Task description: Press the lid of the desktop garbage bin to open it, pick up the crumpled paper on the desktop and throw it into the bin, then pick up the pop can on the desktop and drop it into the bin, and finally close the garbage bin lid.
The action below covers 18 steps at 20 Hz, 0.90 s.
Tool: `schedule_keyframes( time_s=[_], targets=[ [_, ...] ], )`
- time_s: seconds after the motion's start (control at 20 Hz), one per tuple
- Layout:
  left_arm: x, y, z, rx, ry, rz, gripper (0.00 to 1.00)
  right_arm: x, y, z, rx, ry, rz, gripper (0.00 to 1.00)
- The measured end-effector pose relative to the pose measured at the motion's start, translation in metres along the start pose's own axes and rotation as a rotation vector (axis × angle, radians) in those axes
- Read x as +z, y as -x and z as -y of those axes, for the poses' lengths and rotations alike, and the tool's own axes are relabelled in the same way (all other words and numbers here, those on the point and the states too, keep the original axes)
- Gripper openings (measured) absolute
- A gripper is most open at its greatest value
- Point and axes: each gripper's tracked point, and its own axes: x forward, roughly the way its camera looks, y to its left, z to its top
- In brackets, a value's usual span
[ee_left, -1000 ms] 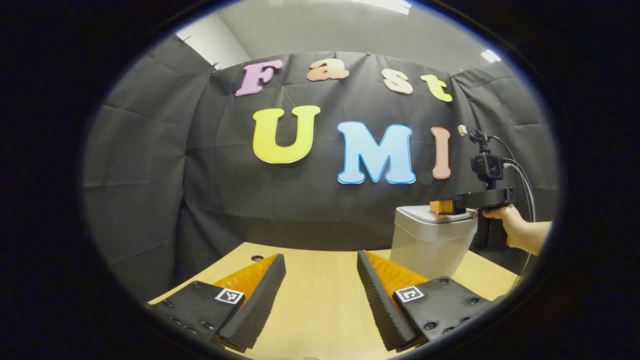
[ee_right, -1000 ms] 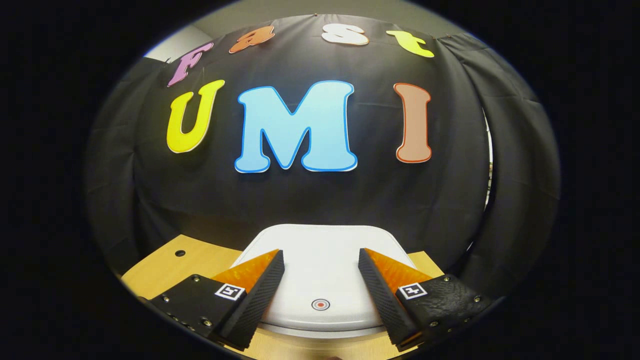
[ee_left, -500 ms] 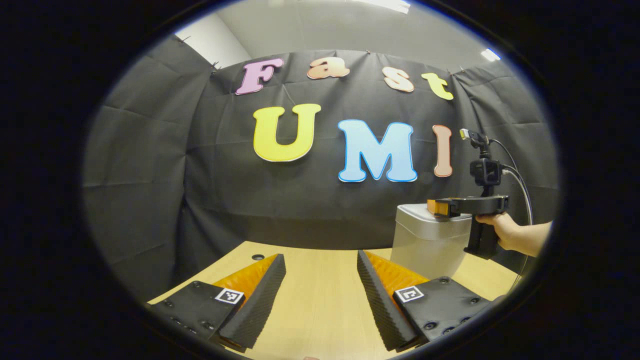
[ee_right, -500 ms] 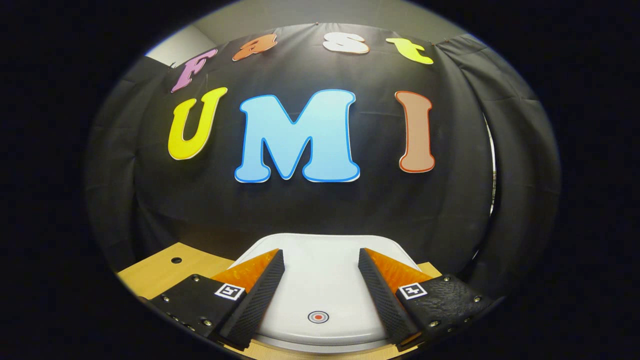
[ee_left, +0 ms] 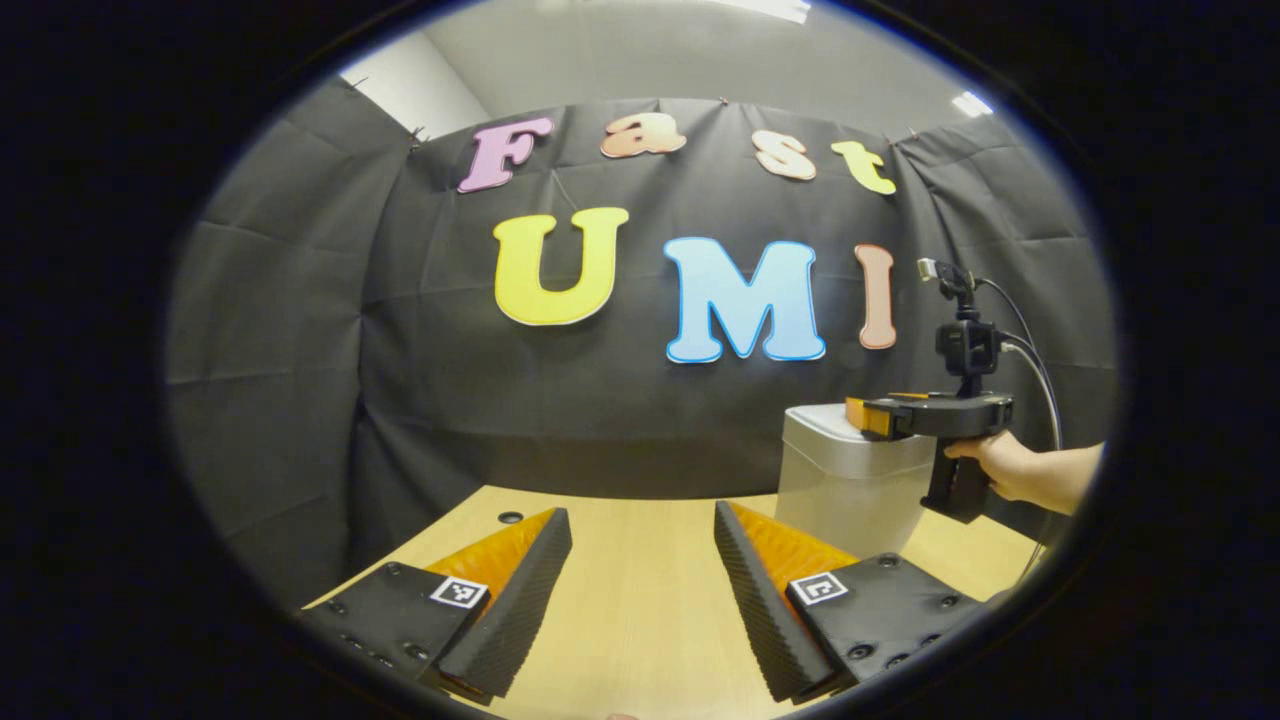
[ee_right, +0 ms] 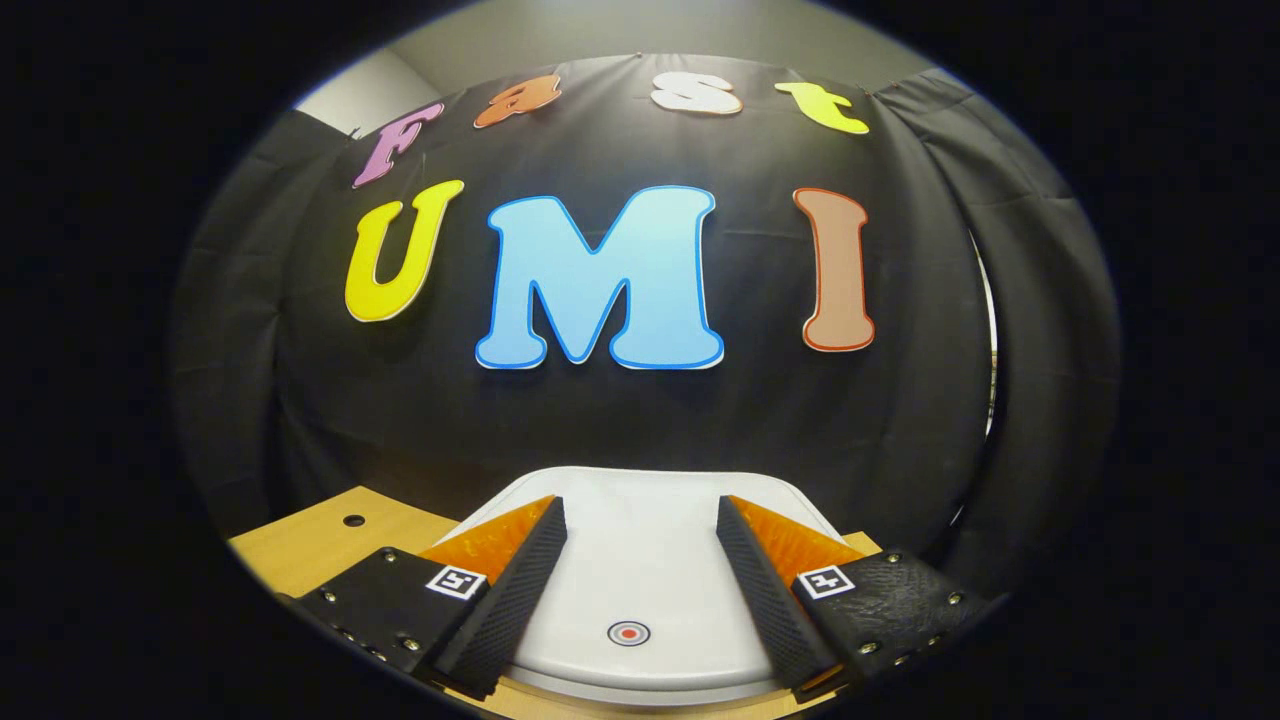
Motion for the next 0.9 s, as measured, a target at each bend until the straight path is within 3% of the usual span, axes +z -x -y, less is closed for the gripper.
schedule_keyframes(
  time_s=[0.25,0.6,0.9],
  targets=[
    [0.003,-0.002,0.002,0.007,-0.002,0.003,0.94,0.0,-0.005,0.01,-0.089,-0.009,0.02,0.98],
    [0.018,0.013,0.009,0.028,-0.011,0.038,0.93,0.005,-0.003,0.008,-0.068,-0.001,0.041,0.98],
    [0.023,0.035,0.026,0.064,-0.024,0.042,0.93,0.002,0.014,0.009,-0.021,-0.025,-0.009,0.97]
  ],
)
